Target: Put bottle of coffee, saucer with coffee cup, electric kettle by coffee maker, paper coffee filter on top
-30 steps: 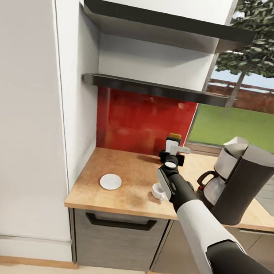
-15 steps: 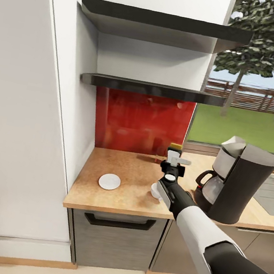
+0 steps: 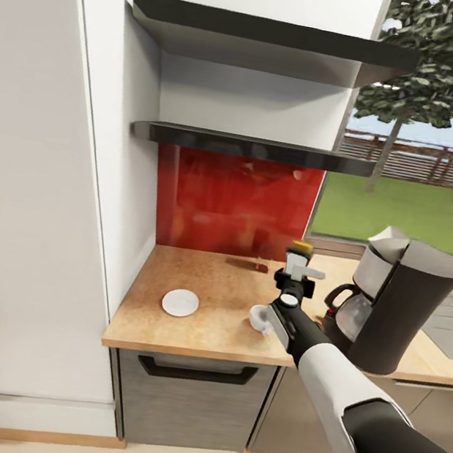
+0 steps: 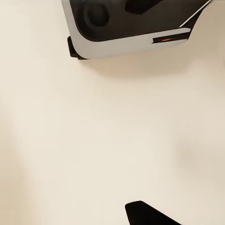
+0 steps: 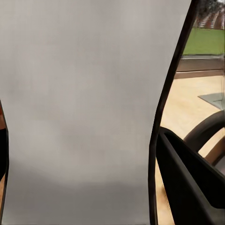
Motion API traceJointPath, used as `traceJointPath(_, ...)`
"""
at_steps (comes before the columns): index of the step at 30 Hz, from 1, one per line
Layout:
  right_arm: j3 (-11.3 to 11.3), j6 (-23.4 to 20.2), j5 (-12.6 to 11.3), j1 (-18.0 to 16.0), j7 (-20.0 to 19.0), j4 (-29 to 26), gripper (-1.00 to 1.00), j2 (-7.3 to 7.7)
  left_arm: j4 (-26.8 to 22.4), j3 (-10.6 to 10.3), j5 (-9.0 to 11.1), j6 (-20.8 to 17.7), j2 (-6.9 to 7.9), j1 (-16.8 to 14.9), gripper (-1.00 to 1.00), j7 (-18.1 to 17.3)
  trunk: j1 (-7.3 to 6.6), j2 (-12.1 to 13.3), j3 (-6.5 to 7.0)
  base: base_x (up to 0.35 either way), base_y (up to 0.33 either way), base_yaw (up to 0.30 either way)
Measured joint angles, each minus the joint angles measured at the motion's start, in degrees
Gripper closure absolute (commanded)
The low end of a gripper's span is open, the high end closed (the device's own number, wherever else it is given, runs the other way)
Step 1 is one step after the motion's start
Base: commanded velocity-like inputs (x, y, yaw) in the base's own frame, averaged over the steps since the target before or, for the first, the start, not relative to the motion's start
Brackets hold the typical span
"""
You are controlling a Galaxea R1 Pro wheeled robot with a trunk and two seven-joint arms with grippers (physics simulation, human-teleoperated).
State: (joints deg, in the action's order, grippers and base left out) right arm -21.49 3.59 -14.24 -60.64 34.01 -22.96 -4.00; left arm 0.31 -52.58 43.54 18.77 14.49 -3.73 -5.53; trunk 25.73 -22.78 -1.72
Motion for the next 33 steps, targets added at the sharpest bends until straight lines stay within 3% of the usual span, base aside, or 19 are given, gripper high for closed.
traceJointPath(4, 3.1, 0.54, 0.1, 0.0, -0.05, 0.95, 1.0, 0.17, 0.0, 0.0, -0.02, 0.0, 0.0, 0.0, -1.0, 0.0, 0.02, 0.0, 0.0, 0.064, 0.0, 0.0)
traceJointPath(6, 3.52, 0.55, 0.15, 0.05, -0.07, 1.09, 1.0, 0.18, 0.0, 0.0, -0.02, 0.0, 0.0, 0.0, -1.0, 0.0, 0.02, 0.0, 0.0, 0.013, 0.0, 0.0)
traceJointPath(24, 3.91, 0.71, 0.12, 1.66, -0.14, 1.98, 1.0, 0.19, 0.0, 0.0, -0.11, -0.01, 0.0, 0.0, -1.0, 0.0, 0.02, 0.0, 0.0, 0.029, 0.0, 0.0)
traceJointPath(33, 3.94, 2.87, 0.11, 2.38, -0.14, 3.12, 1.0, 0.19, 0.0, 0.0, -0.12, 0.0, 0.0, 0.0, -1.0, 0.0, 0.02, 0.0, 0.0, 0.003, 0.0, 0.0)
